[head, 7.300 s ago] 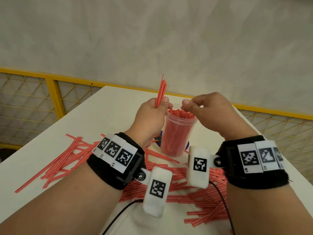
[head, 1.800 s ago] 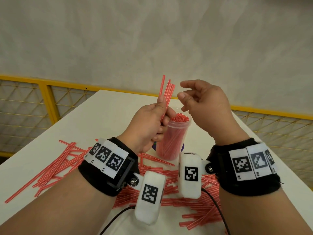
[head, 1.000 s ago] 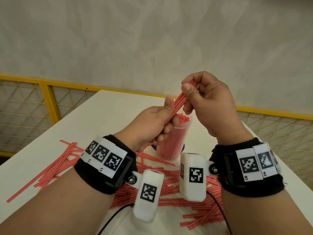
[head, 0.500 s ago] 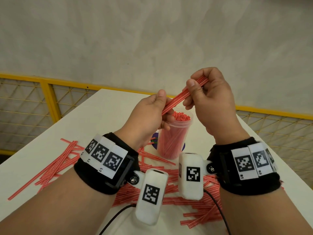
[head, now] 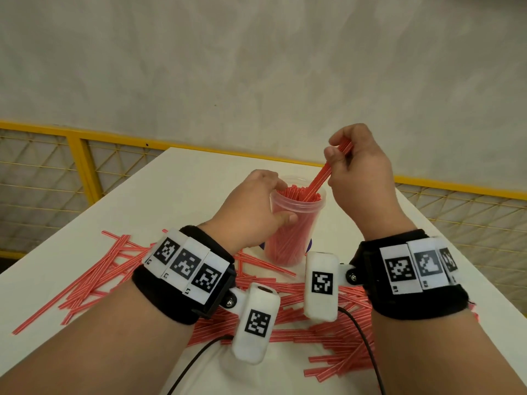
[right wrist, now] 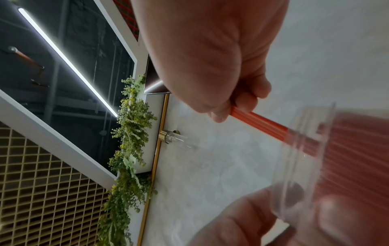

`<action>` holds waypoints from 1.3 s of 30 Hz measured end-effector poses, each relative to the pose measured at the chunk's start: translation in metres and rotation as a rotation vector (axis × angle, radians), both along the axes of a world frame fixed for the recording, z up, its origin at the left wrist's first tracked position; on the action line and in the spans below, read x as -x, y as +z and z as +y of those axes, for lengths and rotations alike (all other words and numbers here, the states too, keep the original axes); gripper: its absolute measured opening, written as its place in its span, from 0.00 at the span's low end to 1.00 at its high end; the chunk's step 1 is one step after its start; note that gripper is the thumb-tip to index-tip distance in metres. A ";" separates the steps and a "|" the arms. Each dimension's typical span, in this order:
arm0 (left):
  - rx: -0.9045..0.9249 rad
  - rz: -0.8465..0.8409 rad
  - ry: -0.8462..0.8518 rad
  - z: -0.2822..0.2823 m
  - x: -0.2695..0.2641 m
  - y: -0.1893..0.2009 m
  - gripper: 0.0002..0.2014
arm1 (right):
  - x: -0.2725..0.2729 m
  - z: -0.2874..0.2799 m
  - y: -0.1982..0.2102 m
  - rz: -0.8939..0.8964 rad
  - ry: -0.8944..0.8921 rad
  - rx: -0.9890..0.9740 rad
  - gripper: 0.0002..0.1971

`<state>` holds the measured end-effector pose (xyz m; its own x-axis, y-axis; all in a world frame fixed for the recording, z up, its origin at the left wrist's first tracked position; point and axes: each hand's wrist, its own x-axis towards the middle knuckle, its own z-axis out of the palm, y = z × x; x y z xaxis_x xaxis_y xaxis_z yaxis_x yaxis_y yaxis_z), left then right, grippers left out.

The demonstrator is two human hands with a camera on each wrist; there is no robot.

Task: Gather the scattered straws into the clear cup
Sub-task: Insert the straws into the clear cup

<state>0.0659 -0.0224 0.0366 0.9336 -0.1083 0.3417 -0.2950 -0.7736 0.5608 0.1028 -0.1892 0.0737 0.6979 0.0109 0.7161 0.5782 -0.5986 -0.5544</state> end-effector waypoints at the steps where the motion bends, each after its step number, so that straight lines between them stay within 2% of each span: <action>1: 0.000 -0.006 0.001 0.000 0.000 0.000 0.28 | 0.001 0.002 -0.001 -0.005 -0.006 0.022 0.04; 4: 0.008 -0.016 -0.002 0.000 0.000 0.000 0.27 | 0.003 0.008 -0.006 0.037 -0.002 0.118 0.02; 8: 0.037 -0.028 0.000 0.000 -0.002 -0.002 0.26 | 0.003 0.015 -0.013 0.323 0.017 0.431 0.11; 10: 0.052 -0.037 -0.002 0.000 -0.002 -0.003 0.27 | 0.005 0.015 -0.011 0.373 0.040 0.400 0.14; 12: 0.064 -0.040 -0.012 0.001 -0.002 -0.003 0.32 | 0.009 0.012 -0.003 0.321 0.037 0.299 0.14; 14: 0.054 -0.050 -0.026 0.001 -0.001 -0.002 0.36 | 0.012 0.005 0.005 0.308 -0.002 0.292 0.14; 18: -0.063 -0.081 -0.050 -0.002 0.001 -0.003 0.40 | 0.025 0.000 0.017 0.480 -0.087 0.496 0.27; 21: -0.239 -0.087 -0.056 -0.003 -0.001 -0.008 0.36 | 0.033 0.005 0.017 0.580 -0.042 0.627 0.28; 23: -0.310 -0.103 -0.050 -0.001 -0.002 -0.010 0.34 | 0.035 0.007 0.018 0.575 -0.056 0.598 0.27; 25: -0.331 -0.145 -0.039 0.000 -0.003 -0.011 0.38 | 0.034 0.005 0.021 0.510 -0.113 0.566 0.28; 27: -0.359 -0.173 -0.031 0.001 -0.005 -0.013 0.42 | 0.034 0.002 0.024 0.478 -0.144 0.590 0.28; 30: -0.403 -0.164 -0.023 -0.002 -0.006 -0.016 0.43 | 0.034 0.004 0.022 0.525 -0.118 0.663 0.27; 32: -0.376 -0.158 -0.033 -0.002 -0.007 -0.017 0.41 | 0.033 0.005 0.019 0.542 -0.106 0.679 0.27; 36: -0.280 -0.190 -0.040 -0.001 -0.007 -0.016 0.35 | 0.031 0.000 0.022 0.460 -0.157 0.556 0.25; 39: -0.258 -0.226 -0.014 -0.002 -0.006 -0.015 0.29 | 0.032 0.002 0.021 0.458 -0.140 0.579 0.24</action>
<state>0.0722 -0.0249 0.0216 0.8355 -0.2298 0.4992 -0.4006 -0.8765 0.2669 0.0712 -0.1872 0.0952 0.9471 0.1870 0.2607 0.2627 -0.9186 -0.2952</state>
